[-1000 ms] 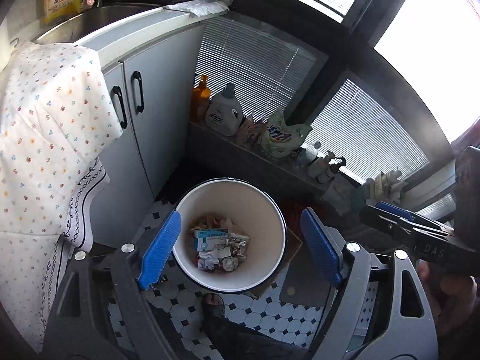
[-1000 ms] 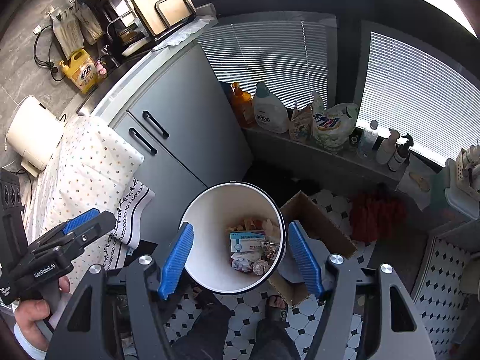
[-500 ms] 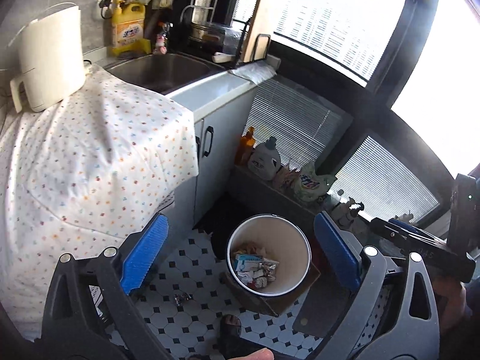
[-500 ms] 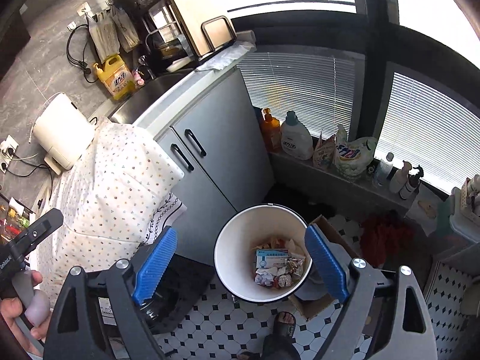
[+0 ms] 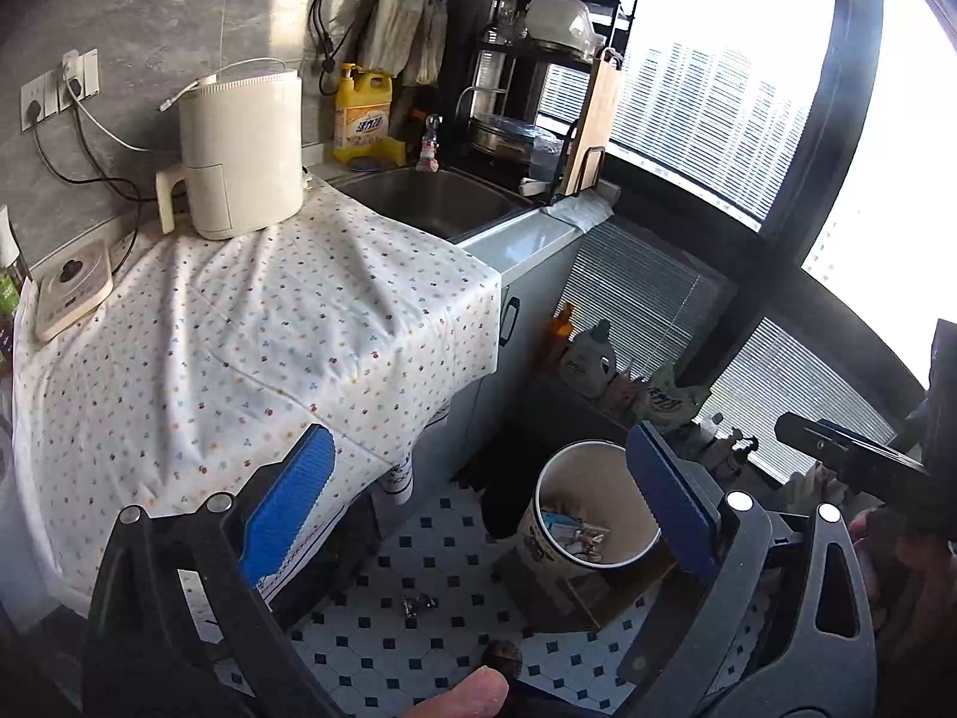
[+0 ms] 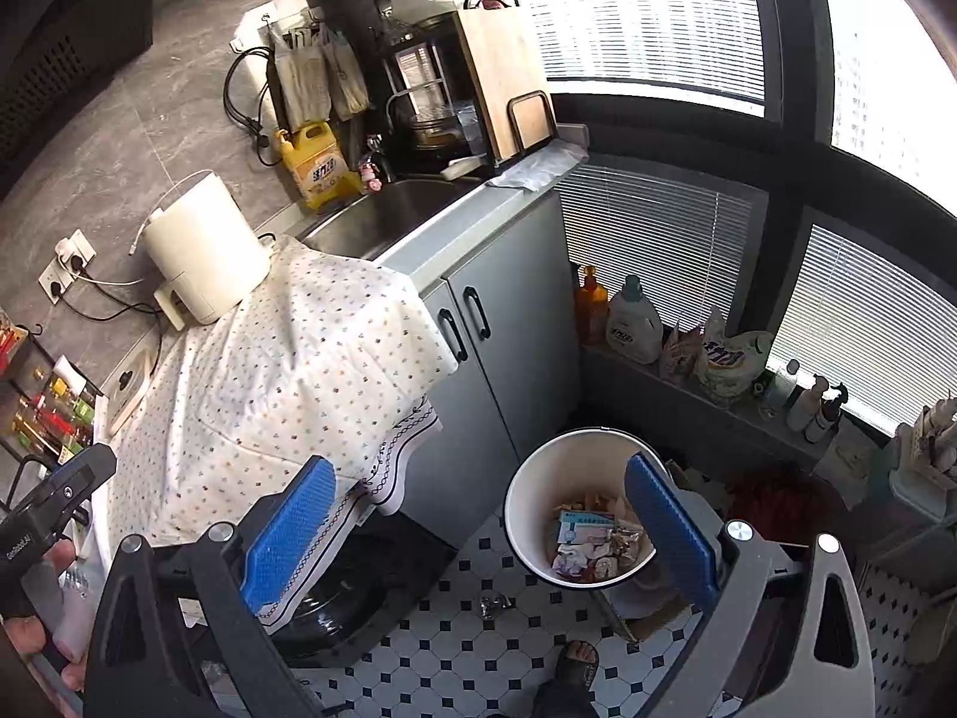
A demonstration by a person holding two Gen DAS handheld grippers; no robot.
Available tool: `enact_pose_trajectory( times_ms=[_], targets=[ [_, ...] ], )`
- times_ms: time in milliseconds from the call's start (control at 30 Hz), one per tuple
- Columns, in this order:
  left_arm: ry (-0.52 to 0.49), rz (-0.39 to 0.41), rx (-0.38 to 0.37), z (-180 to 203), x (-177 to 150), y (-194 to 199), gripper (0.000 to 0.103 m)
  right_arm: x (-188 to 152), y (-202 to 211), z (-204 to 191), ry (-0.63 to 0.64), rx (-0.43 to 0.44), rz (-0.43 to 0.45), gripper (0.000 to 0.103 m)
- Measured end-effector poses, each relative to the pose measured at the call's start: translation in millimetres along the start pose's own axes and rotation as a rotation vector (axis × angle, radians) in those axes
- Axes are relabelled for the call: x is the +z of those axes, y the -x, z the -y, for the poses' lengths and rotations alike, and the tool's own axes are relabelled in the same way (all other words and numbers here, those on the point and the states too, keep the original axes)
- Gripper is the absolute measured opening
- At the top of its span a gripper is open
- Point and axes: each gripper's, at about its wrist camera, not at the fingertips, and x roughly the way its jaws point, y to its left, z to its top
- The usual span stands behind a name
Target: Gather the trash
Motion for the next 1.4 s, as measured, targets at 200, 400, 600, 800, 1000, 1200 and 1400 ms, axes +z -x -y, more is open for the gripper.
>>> enact_pose_trajectory(
  times_ms=[200,400,600,800,1000,1200,1400],
  targets=[
    [0.009,0.035,0.032,-18.9,-15.9,37.1,0.097,-14.7,24.2,-28.1,0.041,0.019,0.024,0.095],
    [0.030,0.079,0.065,-35.2,-25.8,70.8,0.097,-20.4,47.4,-54.2,0.095,0.057,0.054,0.095],
    [0.074,0.132,0.112,-53.5,-31.4,105.2,0.097,-22.8,63.9,-74.9,0.113,0.084,0.079,0.095],
    [0.090,0.156,0.153,-70.1,-34.1,127.9,0.097,-25.7,69.1,-93.2,0.136,0.117,0.078,0.095],
    [0.108,0.178,0.173,-81.9,-37.4,142.6,0.097,-33.9,69.3,-107.7,0.165,0.144,0.061,0.095],
    [0.122,0.187,0.182,-91.5,-40.3,147.3,0.097,-33.2,67.7,-117.1,0.170,0.157,0.066,0.095],
    [0.131,0.190,0.189,-96.3,-40.8,150.0,0.097,-31.8,66.8,-121.7,0.178,0.161,0.066,0.095]
  ],
)
